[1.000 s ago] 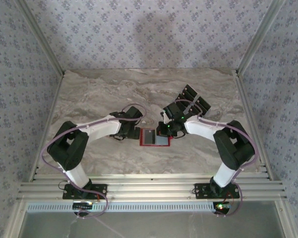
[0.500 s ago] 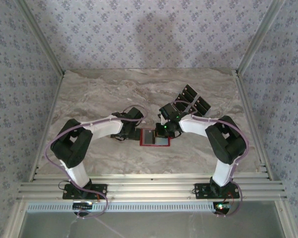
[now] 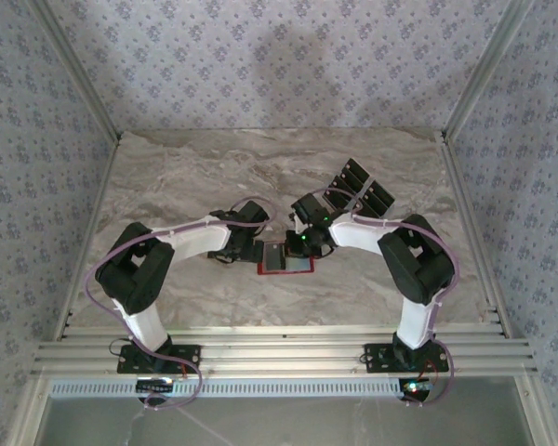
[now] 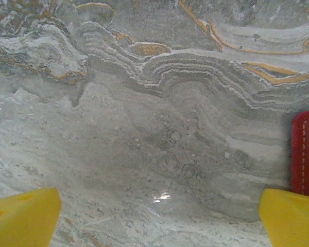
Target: Put the credit cards into the card holder
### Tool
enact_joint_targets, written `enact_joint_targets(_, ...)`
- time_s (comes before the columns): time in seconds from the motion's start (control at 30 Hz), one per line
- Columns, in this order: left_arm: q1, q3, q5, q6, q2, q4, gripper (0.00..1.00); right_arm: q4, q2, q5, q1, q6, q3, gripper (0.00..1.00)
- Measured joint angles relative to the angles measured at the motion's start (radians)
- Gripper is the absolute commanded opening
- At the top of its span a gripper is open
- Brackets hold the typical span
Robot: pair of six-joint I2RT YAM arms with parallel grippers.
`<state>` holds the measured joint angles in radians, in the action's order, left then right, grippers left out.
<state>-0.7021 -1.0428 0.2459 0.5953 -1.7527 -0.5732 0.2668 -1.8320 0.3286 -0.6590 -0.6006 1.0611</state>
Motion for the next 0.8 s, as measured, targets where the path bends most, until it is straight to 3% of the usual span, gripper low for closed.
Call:
enact_joint_targets(0.67,0.0,0.0,-0.006,0.0,-0.002,0.002,1.0,-0.002,-0.051,0.011,-0.035,-0.011,0.057,0.01)
enact_joint_targets(0.8,0.0,0.0,-0.006,0.0,-0.002,0.002,1.0,-0.001,-0.051,0.011,-0.034,-0.011,0.057,0.09)
